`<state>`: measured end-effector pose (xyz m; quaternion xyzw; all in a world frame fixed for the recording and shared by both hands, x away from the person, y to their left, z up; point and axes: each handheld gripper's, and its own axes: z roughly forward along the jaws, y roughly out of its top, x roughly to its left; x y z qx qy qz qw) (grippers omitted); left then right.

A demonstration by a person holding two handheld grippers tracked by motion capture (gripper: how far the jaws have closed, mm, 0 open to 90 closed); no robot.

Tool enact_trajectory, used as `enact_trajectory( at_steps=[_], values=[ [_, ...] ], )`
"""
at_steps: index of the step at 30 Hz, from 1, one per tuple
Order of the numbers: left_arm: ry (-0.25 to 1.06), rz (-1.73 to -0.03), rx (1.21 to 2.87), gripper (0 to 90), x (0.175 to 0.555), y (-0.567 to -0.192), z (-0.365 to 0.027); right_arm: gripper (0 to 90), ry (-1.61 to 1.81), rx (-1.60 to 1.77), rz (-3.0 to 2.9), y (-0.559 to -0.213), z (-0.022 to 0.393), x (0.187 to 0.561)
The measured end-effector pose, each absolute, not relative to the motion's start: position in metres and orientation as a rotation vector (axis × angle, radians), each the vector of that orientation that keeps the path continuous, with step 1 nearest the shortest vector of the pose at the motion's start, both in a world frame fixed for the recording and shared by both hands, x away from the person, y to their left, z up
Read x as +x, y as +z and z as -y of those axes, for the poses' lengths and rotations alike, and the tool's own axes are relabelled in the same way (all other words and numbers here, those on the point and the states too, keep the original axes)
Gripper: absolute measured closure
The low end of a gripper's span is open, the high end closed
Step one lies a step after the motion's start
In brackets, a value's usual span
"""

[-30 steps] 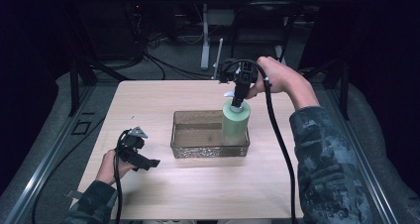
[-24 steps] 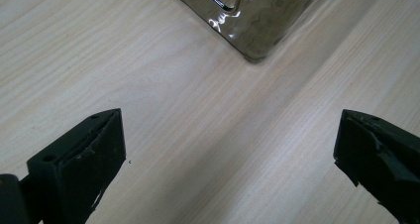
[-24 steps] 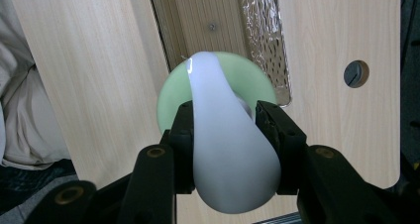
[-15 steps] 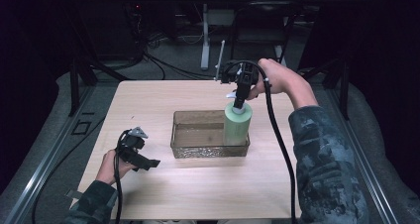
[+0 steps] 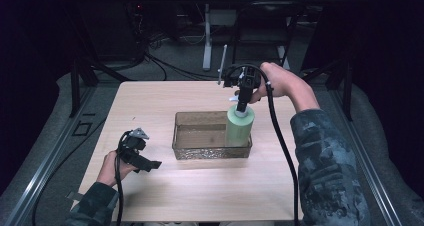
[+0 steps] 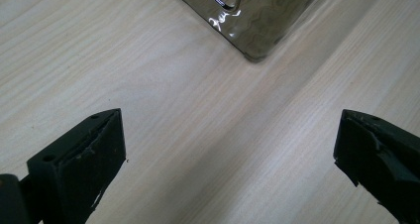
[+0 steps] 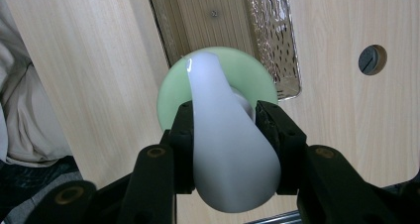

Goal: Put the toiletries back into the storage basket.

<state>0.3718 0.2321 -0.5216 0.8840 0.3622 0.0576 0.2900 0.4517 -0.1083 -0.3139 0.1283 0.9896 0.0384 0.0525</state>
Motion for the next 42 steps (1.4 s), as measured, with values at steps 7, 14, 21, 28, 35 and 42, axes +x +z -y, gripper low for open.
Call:
enact_trajectory(
  at_steps=[7, 14, 21, 28, 35, 42],
  values=[
    [0.154, -0.967, 2.358, 0.0, 0.372, -0.521, -0.232, 63.0, 0.102, 0.398, -3.01, -0.318, 0.111, 0.451],
    [0.154, -0.968, 2.357, 0.0, 0.372, -0.521, -0.232, 63.0, 0.089, 0.406, -3.011, -0.32, 0.113, 0.451],
    [0.154, -0.968, 2.357, 0.0, 0.372, -0.521, -0.232, 62.9, 0.07, 0.418, -3.014, -0.324, 0.114, 0.452],
    [0.154, -0.969, 2.357, 0.0, 0.372, -0.521, -0.232, 62.9, 0.085, 0.426, -3.017, -0.327, 0.115, 0.453],
    [0.155, -0.97, 2.355, 0.0, 0.372, -0.521, -0.232, 62.9, 0.105, 0.438, -3.013, -0.328, 0.115, 0.454],
    [0.157, -0.969, 2.357, 0.0, 0.371, -0.521, -0.232, 62.8, 0.147, 0.439, -3.0, -0.329, 0.115, 0.455]
  ],
)
